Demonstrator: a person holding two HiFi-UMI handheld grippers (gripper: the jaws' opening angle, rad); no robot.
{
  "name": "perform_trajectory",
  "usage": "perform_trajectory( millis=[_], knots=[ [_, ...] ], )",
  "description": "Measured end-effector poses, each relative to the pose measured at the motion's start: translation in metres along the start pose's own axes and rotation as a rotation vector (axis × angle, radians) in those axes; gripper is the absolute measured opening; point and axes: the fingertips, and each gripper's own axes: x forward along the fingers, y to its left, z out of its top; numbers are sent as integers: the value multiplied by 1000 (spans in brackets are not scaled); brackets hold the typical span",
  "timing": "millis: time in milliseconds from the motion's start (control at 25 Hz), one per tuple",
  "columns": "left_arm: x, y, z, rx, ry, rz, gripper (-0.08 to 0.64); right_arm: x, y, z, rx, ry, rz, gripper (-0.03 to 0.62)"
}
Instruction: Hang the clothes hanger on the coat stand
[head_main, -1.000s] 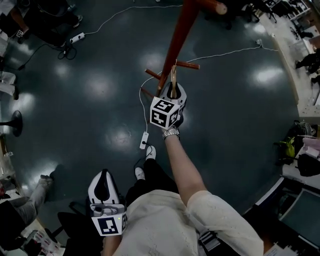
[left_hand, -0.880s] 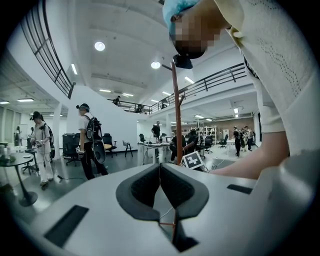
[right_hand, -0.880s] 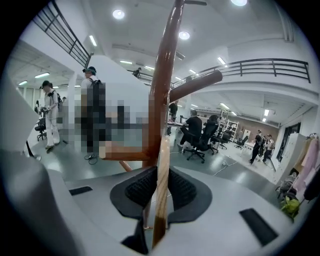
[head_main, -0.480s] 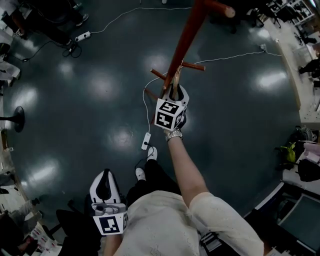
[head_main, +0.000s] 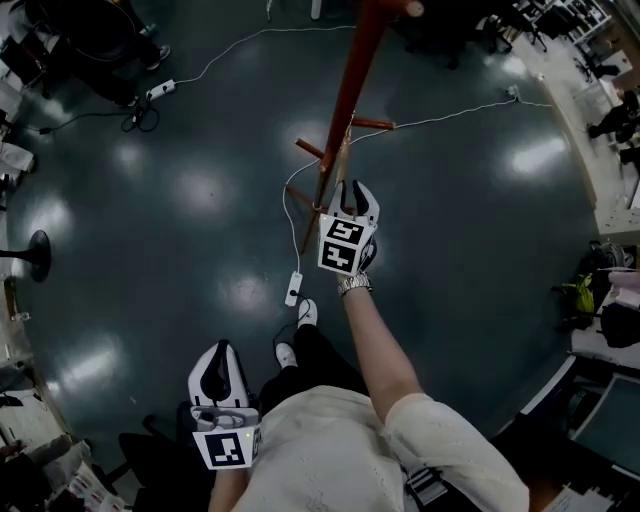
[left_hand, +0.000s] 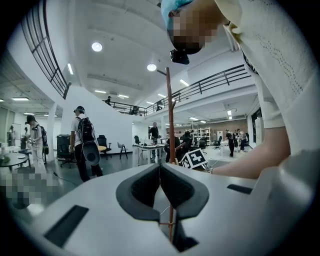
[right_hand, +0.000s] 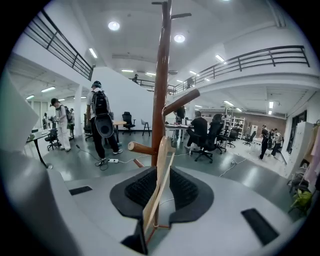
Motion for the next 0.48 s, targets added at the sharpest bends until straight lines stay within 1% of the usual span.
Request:
perform_trajectory(
  millis=[80,160,280,400,480],
  knots=[
    [-7,-5,-1,-4,-10,-27,12,-16,-4,-1,10,-9,-8,71],
    [-15,-11,-2,-8,-25,-57,12,-40,-6,-3,17,-20,2,71],
    [-29,-19,-3,-15,-47,-94,12,-81,-3,-5,1,-40,46,69],
    [-47,-23,-3,-66,-37,-102,12,-124,9,-12,-14,-46,104,69],
    [-60,-27,0,-75,-54,-121,12,-156,18,-16,-9,-52,147,60]
  ],
)
